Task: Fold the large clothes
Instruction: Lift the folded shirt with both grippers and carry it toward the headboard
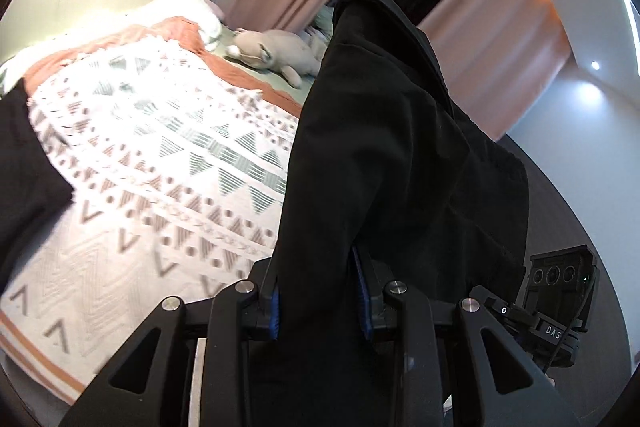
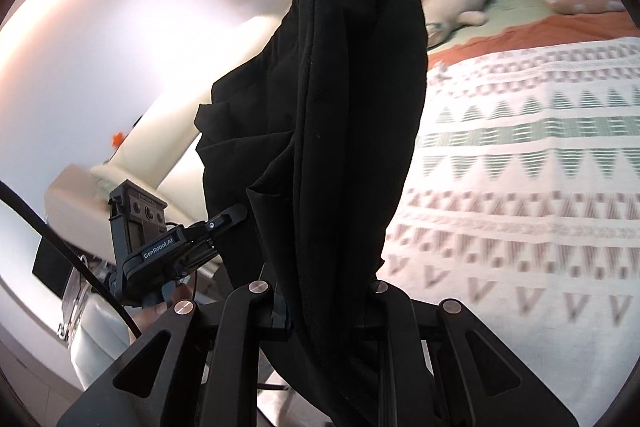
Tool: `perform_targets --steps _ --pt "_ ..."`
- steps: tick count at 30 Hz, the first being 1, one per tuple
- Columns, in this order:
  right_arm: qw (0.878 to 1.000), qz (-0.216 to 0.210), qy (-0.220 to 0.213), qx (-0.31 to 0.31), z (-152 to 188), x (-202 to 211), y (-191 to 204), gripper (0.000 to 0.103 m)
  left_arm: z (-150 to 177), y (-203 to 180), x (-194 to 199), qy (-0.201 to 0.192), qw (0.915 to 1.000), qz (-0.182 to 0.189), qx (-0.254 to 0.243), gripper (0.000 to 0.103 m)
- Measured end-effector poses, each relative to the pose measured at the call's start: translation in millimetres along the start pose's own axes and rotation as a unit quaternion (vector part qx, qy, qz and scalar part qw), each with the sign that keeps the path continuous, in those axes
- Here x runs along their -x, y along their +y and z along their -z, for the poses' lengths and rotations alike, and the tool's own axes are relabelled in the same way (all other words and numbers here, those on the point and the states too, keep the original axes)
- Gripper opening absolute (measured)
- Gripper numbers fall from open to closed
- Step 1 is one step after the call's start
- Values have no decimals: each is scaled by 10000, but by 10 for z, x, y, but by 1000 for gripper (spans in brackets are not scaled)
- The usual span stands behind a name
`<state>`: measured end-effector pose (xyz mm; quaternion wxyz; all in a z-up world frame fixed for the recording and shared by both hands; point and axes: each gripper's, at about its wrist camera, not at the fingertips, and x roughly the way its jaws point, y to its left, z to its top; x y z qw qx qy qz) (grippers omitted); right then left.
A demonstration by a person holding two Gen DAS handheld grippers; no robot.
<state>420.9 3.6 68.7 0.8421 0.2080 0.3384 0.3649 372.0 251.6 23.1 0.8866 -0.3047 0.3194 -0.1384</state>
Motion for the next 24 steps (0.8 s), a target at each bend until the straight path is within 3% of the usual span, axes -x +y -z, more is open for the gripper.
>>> perform_targets --steps 14,22,24 --pt "9929 -720 821 471 58 -1558 961 14 -364 1406 1409 -555 9957 -693 283 29" --pt "9871 -1099 1041 526 69 -2245 1284 14 -590 1737 1841 -669 9896 -1249 257 29" --pt "9857 -1192 1077 507 53 -2405 1329 14 -621 1652 1850 -665 9876 -1402 251 29"
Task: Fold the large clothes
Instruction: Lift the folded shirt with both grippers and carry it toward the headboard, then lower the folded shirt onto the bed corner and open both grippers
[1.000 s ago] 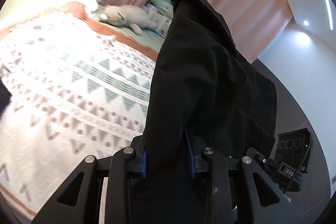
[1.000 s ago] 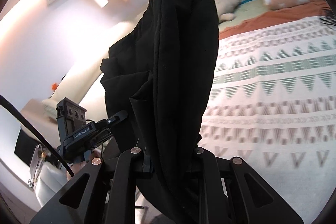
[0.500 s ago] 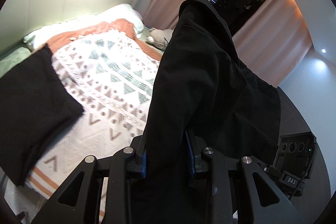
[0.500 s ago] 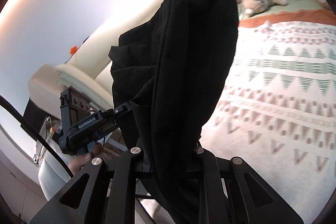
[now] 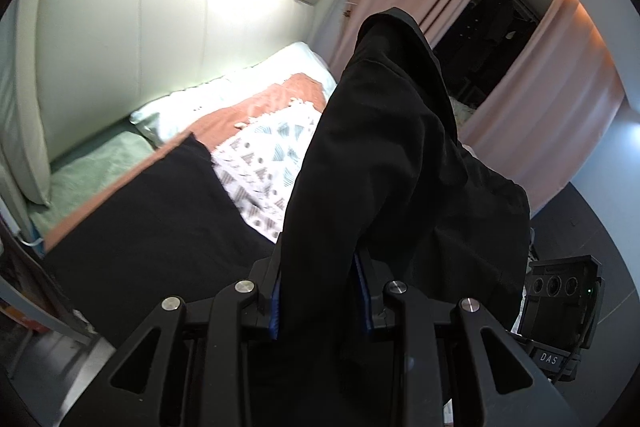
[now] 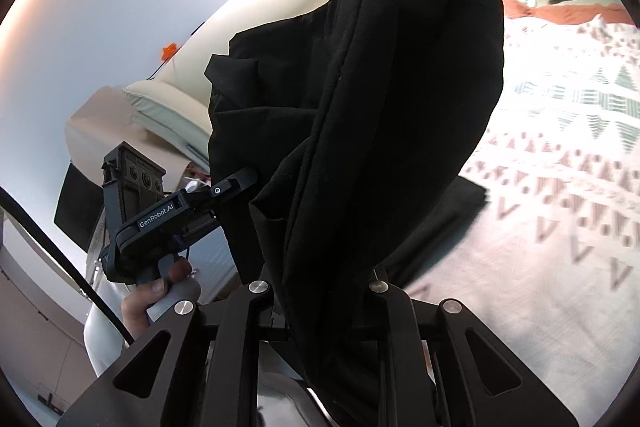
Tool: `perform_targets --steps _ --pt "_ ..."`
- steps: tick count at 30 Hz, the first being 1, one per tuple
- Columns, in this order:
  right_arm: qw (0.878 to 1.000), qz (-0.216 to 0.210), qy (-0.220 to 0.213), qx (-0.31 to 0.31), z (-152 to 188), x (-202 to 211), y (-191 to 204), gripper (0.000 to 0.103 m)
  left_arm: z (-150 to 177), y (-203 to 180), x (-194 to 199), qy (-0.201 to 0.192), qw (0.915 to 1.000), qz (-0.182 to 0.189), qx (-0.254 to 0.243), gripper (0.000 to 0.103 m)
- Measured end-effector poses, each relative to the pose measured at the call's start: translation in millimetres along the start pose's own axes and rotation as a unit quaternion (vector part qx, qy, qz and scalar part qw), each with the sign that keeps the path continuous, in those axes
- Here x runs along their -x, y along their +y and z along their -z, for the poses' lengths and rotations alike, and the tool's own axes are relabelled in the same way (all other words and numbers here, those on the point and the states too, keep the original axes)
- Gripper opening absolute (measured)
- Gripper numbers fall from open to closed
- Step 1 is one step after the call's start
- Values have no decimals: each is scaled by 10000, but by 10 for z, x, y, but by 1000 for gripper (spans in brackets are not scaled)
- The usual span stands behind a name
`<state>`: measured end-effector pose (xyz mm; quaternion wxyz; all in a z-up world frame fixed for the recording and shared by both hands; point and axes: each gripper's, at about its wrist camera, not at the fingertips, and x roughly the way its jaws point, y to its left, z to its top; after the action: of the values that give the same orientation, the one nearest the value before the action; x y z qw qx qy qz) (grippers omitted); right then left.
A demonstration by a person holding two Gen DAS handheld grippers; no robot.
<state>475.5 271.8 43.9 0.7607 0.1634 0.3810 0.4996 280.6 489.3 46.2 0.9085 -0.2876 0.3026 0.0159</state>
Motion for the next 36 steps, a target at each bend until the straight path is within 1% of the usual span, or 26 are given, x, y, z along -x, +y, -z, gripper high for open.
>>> perform_targets --steps 1,2,8,11,13,14,15,18,23,26,28,29,30,31,32,33,34,35,36 --pt "10000 -59 27 -13 -26 -85 17 14 -3 15 -9 11 10000 -68 -10 29" --pt "9999 -100 56 -17 -34 -147 28 14 75 -33 -35 26 9999 -135 -17 29" --pt "9988 -404 256 104 -28 -557 161 14 -208 283 185 29 9988 -488 -14 29" --pt "9979 -530 372 82 -49 -729 157 14 -277 377 239 57 9981 -608 29 29" --pt "9970 -629 460 47 -71 -783 89 15 -327 459 194 107 9978 -654 63 29" --pt "9964 -679 502 3 -72 -845 59 15 -349 495 153 142 9975 -684 57 29" --pt "9961 -708 526 -21 31 -768 26 15 -387 544 106 172 9973 -715 42 29" --pt "9946 -811 622 -207 9 -1006 -102 15 -469 636 -13 295 9965 -778 52 29" --pt "9902 -953 768 -668 71 -1142 -545 15 -549 735 -377 490 9948 -898 13 29" --pt "9900 -926 733 -775 92 -1075 -822 14 -562 796 -644 589 9943 -888 21 29" --pt "9896 -888 732 -865 89 -1018 -1024 14 -561 799 -808 660 9934 -939 -62 29" --pt "9896 -860 735 -890 91 -1017 -1086 14 -563 794 -890 709 9922 -1022 -78 29" --pt "9905 -744 721 -904 96 -974 -1207 14 -570 791 -948 761 9910 -1095 -59 29" --pt "9926 -506 669 -881 99 -940 -1302 14 -573 806 -1032 815 9893 -1212 -47 30" --pt "9940 -234 615 -879 87 -939 -1358 15 -562 807 -1129 888 9856 -1431 -127 37" --pt "9936 68 568 -970 103 -918 -1483 18 -549 804 -1173 920 9818 -1652 -197 41" --pt "9916 247 574 -1132 134 -919 -1639 19 -532 811 -1195 899 9765 -1948 -211 41" --pt "9898 376 651 -1213 160 -943 -1747 20 -512 809 -1192 827 9709 -2232 -249 47" --pt "9872 570 835 -1236 191 -996 -1857 24 -485 802 -1176 753 9677 -2389 -292 65"
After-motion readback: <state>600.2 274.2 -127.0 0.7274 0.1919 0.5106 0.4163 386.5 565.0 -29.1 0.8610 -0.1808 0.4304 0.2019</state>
